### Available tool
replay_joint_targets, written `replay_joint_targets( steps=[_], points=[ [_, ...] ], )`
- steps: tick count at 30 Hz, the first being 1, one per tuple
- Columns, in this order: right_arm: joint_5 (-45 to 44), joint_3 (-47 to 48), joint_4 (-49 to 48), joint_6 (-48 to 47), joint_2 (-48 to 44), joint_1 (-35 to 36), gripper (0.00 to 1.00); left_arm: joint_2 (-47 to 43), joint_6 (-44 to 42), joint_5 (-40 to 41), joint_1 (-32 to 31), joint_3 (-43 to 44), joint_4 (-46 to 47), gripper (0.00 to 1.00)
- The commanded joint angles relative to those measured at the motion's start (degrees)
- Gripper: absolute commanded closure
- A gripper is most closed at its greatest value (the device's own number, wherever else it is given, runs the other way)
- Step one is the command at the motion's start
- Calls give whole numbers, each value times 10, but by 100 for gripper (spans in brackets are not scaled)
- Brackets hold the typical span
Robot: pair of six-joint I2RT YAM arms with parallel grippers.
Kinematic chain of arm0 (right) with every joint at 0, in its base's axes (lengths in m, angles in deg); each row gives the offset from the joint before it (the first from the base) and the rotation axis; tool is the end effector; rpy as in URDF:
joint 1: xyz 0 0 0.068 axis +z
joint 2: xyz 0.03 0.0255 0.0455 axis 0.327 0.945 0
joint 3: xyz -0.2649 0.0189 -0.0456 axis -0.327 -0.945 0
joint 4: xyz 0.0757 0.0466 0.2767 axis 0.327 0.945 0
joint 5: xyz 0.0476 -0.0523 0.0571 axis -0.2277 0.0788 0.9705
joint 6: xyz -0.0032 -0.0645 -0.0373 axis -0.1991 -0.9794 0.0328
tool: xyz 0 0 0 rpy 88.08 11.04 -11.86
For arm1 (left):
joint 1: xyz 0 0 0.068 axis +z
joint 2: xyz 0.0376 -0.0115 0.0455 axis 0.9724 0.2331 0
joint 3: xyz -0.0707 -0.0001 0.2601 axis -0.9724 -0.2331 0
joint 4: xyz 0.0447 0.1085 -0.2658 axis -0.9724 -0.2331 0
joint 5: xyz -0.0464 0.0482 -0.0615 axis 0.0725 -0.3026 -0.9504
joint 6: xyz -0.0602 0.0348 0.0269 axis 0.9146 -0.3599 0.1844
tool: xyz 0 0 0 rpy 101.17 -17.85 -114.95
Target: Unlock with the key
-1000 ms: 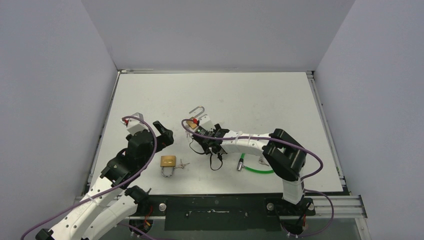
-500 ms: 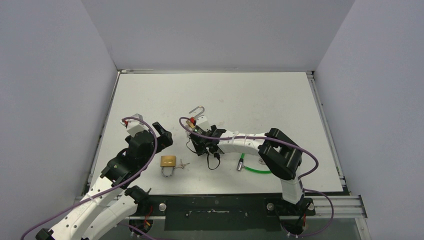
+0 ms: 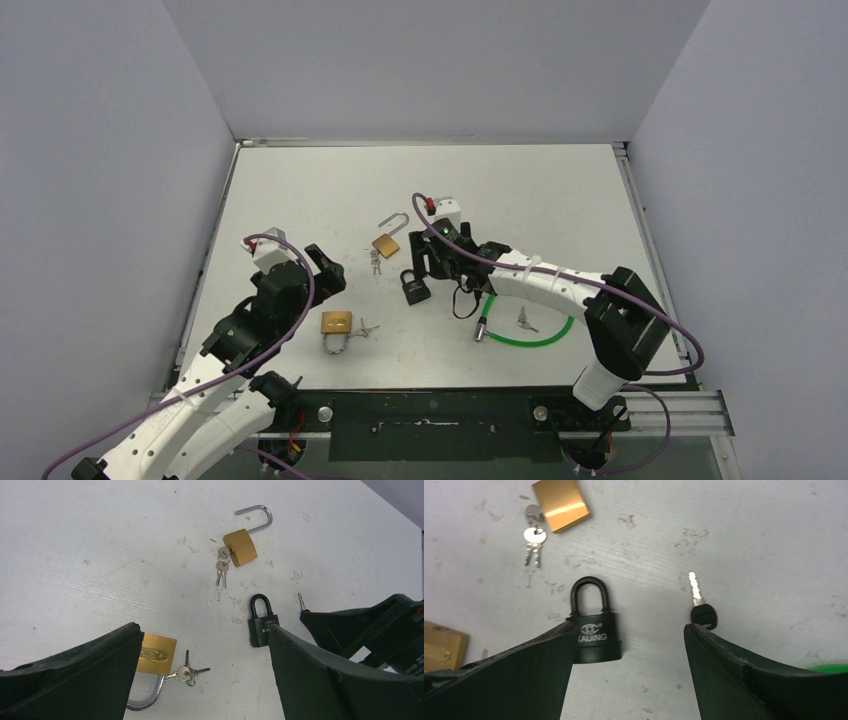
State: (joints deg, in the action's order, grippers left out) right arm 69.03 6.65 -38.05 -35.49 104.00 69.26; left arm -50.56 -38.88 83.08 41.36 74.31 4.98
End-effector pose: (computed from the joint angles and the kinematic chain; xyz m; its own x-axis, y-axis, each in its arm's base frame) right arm 0.2669 0.2980 0.1861 -0.7153 -0.1057 -0.6908 -0.3356 0.9190 0.2070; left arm 0.1731 -0.0843 0.2719 -0.4107 -0.4989 -0.7632 -0.2124 0.8663 -0.4521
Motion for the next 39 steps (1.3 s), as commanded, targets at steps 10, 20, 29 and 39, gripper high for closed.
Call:
replay_joint_targets(
  steps=[10,20,29,39],
  points=[
    [12,20,73,-61,89,-84,36,8,8,-35,3,-4,42,6],
    [89,50,63,-110,157,-122,52,17,1,-35,3,-12,51,6],
    [127,69,98,-94,170,-127,66,22,0,-44,3,-17,60,6],
    [173,71,128,-121,149,-126,57,40,8,-73,3,-28,82,6]
  ],
)
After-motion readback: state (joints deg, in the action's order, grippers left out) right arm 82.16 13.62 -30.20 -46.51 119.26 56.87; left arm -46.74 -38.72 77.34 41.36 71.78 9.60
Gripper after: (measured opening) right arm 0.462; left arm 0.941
